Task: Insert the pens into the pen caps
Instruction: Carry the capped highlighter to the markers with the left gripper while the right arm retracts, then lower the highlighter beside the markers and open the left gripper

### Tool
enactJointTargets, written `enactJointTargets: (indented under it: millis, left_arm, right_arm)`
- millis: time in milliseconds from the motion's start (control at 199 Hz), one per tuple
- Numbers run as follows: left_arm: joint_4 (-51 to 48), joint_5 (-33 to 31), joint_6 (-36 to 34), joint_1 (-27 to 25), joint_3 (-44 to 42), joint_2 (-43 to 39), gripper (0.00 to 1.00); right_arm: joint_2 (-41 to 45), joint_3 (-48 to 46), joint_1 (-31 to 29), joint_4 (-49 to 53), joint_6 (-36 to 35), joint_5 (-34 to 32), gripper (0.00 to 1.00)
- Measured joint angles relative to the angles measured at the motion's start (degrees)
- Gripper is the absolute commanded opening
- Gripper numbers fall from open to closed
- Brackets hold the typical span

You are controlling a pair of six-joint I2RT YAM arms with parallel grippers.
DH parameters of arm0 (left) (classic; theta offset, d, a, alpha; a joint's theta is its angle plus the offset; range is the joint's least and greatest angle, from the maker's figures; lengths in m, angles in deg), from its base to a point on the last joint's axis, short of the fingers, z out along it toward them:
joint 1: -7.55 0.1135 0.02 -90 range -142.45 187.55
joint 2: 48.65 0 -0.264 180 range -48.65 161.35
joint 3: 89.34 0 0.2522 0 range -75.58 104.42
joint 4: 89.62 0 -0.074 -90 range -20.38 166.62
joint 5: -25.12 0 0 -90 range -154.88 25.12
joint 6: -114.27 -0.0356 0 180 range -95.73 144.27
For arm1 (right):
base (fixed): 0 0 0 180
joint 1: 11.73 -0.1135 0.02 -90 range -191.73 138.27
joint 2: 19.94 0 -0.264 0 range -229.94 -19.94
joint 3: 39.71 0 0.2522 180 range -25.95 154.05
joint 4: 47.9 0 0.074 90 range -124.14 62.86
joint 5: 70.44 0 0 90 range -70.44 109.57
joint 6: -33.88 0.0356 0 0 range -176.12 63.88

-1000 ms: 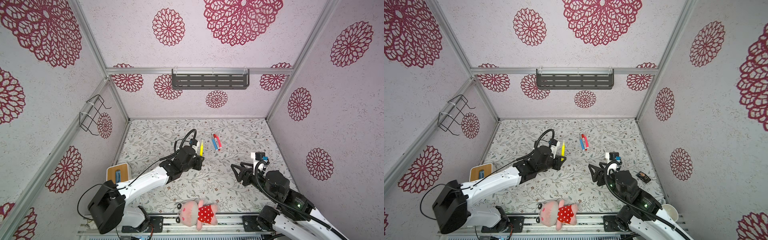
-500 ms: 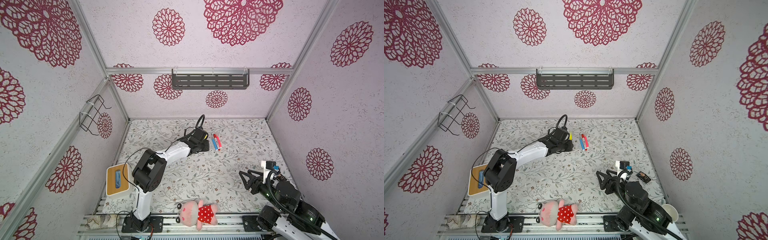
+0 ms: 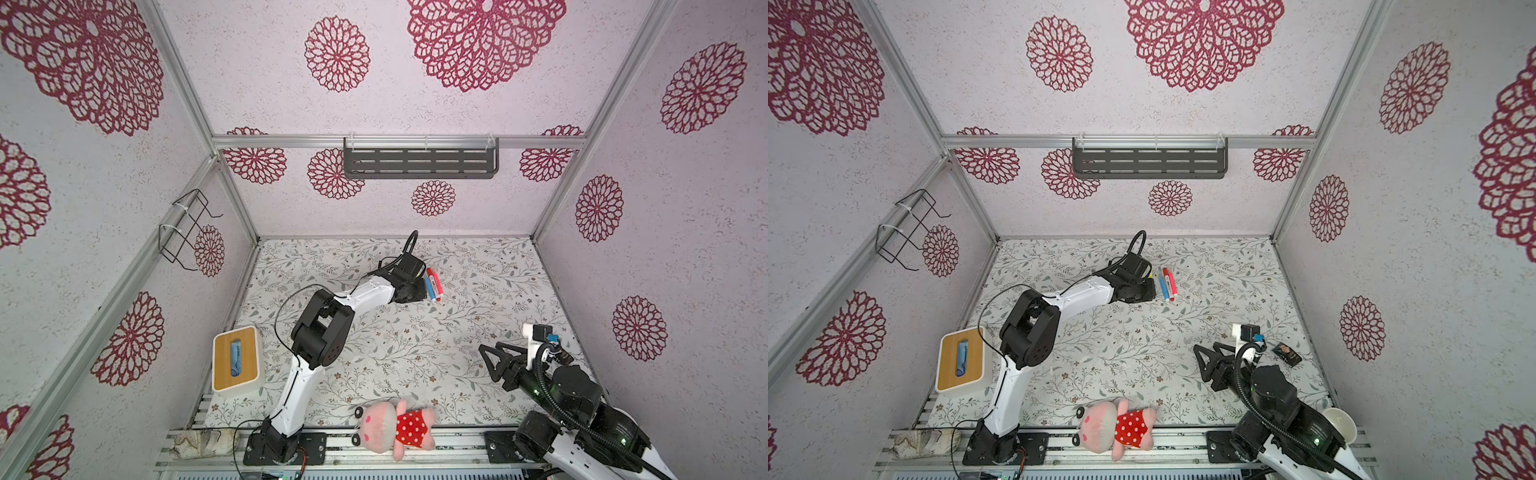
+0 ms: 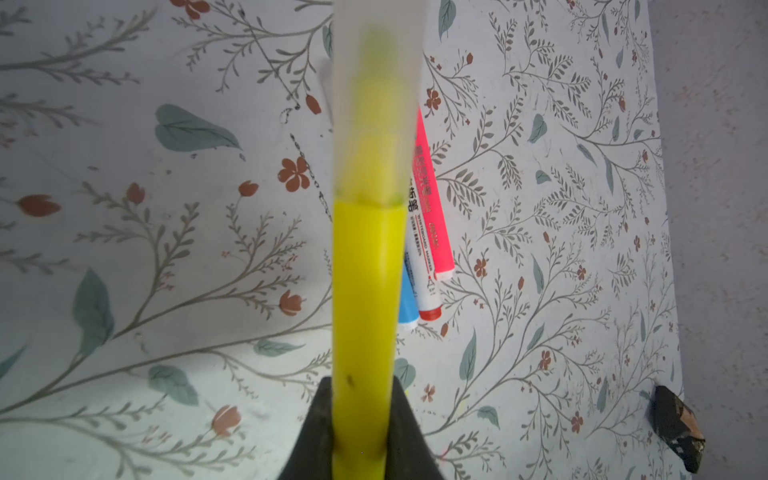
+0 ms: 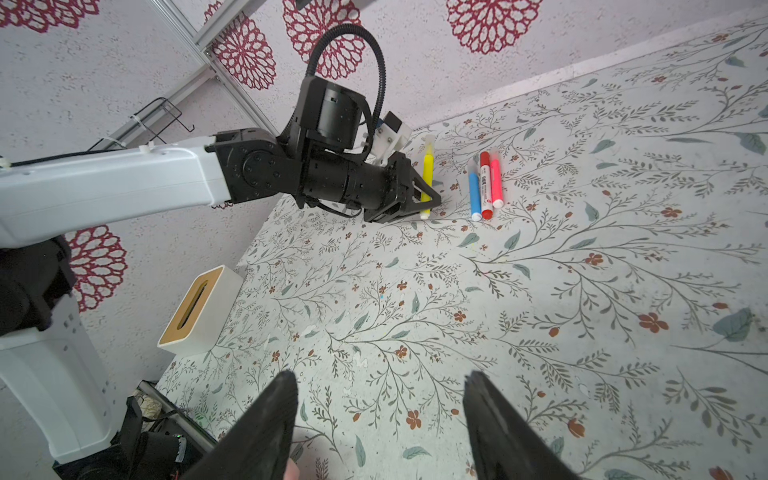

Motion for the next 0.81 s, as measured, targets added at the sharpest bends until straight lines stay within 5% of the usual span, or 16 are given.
enactJointTargets:
  millis: [343, 811]
  left_arm:
    - [-1.01, 2.14, 1.60, 0.00, 4.26, 3.74, 0.35]
    - [-0.52, 1.73, 0.83, 0.00, 3.65, 2.23, 0.40]
  right_arm:
    - [0.50, 0.00, 0.00, 0.59, 0.02, -0.02, 0.66]
    - [0.26, 0.02, 0.00, 0.57, -0.02, -0.07, 0.67]
